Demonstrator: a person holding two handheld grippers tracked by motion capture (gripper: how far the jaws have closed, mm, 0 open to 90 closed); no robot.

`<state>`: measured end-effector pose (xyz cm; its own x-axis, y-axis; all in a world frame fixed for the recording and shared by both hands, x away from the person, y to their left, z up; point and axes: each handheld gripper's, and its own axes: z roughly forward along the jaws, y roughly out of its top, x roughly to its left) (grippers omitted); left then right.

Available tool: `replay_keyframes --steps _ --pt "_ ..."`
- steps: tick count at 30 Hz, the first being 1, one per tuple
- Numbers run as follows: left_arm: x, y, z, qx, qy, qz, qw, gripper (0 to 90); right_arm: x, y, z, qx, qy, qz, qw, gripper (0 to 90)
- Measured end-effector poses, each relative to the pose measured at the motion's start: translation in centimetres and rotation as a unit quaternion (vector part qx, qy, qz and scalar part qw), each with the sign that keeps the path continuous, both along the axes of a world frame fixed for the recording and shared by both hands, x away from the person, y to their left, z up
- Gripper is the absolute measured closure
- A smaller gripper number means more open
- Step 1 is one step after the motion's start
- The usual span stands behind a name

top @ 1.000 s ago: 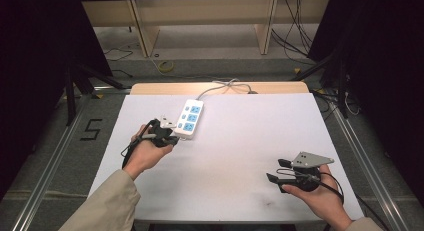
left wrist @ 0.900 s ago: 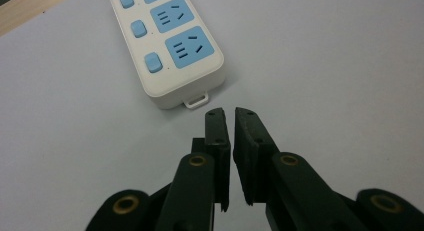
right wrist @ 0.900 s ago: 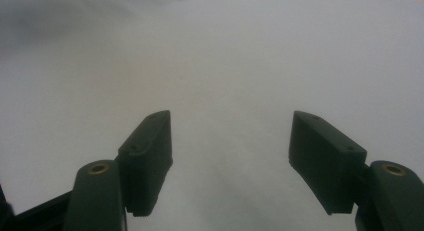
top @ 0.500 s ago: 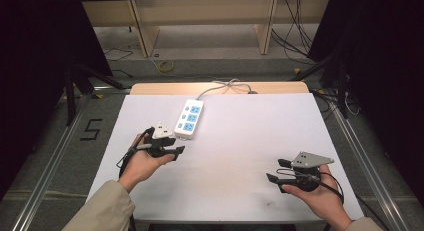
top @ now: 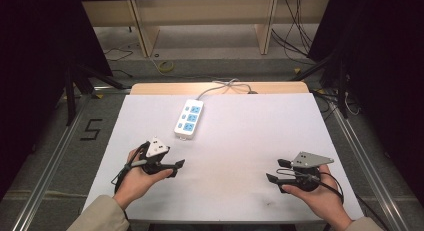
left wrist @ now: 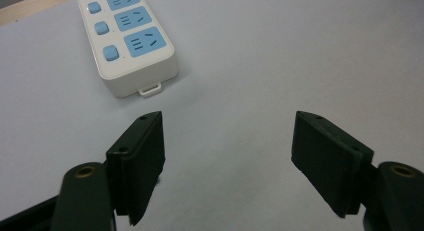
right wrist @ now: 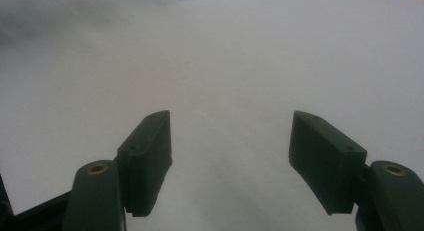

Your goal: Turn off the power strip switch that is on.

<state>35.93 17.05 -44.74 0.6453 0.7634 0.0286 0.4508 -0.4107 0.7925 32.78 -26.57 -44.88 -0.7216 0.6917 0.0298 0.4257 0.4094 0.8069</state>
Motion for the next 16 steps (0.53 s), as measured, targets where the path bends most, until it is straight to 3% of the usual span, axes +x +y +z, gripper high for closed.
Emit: replay_keyframes --steps 6,9,16 --pt "-1.5 0.4 -0.5 0.005 0.002 -0.003 1.0000 27.9 0.0 -0.1 0.1 0.001 -0.003 0.001 1.0000 33.9" --pt "-1.7 0.6 -0.5 0.013 0.002 -0.008 0.9999 27.1 0.0 -0.1 0.2 0.002 -0.005 0.000 1.0000 33.9" --pt "-1.7 0.2 -0.6 0.006 0.007 -0.012 0.9999 26.4 0.1 -0.4 0.3 0.006 -0.008 -0.005 0.9999 33.5"
